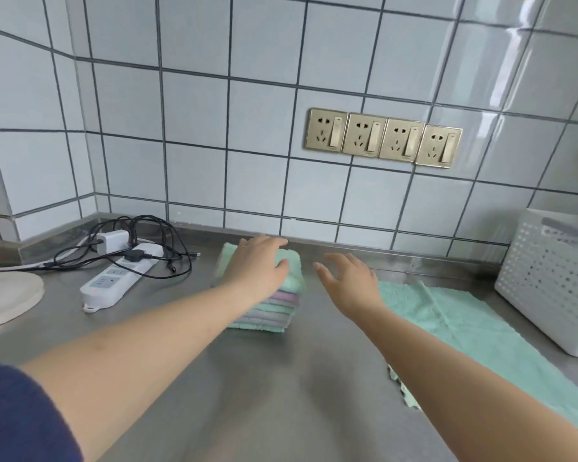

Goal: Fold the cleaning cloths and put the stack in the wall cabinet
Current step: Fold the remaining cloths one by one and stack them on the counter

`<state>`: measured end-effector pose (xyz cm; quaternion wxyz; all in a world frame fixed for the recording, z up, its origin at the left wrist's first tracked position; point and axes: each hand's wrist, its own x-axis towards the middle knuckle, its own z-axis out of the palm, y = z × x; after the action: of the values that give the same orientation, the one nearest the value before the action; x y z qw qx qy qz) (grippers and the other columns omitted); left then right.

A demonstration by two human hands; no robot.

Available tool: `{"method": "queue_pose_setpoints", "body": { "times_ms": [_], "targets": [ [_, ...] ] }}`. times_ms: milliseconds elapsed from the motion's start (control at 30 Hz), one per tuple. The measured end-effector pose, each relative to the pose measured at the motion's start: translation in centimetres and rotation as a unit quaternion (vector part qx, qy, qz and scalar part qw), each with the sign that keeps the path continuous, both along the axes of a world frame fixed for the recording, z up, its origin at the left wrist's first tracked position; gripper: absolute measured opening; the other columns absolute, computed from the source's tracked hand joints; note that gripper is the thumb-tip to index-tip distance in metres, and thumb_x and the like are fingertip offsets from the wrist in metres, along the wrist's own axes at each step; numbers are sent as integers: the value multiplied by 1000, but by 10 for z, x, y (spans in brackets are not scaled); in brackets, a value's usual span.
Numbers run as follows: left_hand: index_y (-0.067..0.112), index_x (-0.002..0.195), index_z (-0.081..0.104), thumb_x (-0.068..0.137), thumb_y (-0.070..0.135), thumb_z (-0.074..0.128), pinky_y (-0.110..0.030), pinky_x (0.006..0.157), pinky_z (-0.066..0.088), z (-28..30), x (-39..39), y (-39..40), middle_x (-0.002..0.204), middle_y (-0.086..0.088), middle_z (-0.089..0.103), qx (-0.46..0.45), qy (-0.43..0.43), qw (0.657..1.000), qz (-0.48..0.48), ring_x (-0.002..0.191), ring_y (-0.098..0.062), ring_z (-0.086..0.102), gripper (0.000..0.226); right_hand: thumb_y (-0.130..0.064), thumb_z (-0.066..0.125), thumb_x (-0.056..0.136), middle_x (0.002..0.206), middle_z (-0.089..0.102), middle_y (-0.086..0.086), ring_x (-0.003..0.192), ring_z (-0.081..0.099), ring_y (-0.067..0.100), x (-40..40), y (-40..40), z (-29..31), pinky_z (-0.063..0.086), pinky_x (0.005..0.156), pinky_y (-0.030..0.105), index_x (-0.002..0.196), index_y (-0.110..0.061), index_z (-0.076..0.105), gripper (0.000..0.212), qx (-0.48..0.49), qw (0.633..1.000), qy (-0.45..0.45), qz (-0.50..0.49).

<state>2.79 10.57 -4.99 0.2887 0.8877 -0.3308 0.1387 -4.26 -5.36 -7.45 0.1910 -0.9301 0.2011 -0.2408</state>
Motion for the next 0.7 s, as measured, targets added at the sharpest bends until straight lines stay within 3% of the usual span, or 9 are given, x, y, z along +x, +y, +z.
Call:
{"method": "queue_pose_setpoints", "body": {
  "times_ms": [200, 300, 433, 500, 600, 700],
  "targets": [
    [23, 130, 50, 92, 26, 50, -30, 106, 31, 3, -66, -52, 133, 6, 52, 9, 8, 993, -122, 125, -15, 44, 37, -48, 49, 92, 133, 53, -5, 127, 44, 17, -93, -57, 13, 31, 108, 39, 123, -27, 58, 38, -17, 998, 33, -46],
    [23, 123, 56, 92, 23, 51, -24, 98, 33, -5, -94, -78, 129, 6, 54, 36, 18, 982, -182, 123, -13, 46, 32, -40, 57, 89, 125, 60, -5, 115, 55, 17, -141, -81, 16, 42, 93, 29, 115, -27, 63, 29, -10, 995, 84, -46],
    [19, 120, 60, 91, 18, 54, -21, 95, 35, -23, -127, -107, 125, 4, 58, 107, 45, 957, -264, 118, -15, 50, 29, -22, 60, 88, 103, 71, -6, 97, 64, 13, -192, -97, 10, 45, 75, 21, 100, -21, 72, 17, 19, 989, 142, -27],
    [20, 120, 60, 91, 20, 55, -23, 97, 37, -33, -142, -121, 126, 4, 58, 151, 49, 946, -282, 118, -15, 50, 30, -24, 58, 89, 105, 70, -7, 97, 64, 12, -210, -105, 1, 48, 81, 23, 102, -23, 71, 18, 4, 984, 175, -33],
    [21, 123, 58, 90, 25, 56, -25, 100, 36, -45, -154, -134, 129, 0, 55, 195, 44, 940, -276, 122, -17, 48, 33, -34, 58, 89, 125, 59, -5, 116, 53, 14, -222, -113, -19, 43, 97, 28, 119, -27, 62, 31, -44, 967, 248, -33],
    [19, 132, 50, 89, 31, 57, -26, 104, 36, -54, -157, -142, 138, -4, 48, 235, 80, 938, -243, 127, -20, 44, 44, -40, 53, 90, 133, 51, -3, 122, 48, 19, -226, -115, -34, 42, 98, 31, 128, -29, 54, 40, -44, 960, 271, -51]
  ]
}}
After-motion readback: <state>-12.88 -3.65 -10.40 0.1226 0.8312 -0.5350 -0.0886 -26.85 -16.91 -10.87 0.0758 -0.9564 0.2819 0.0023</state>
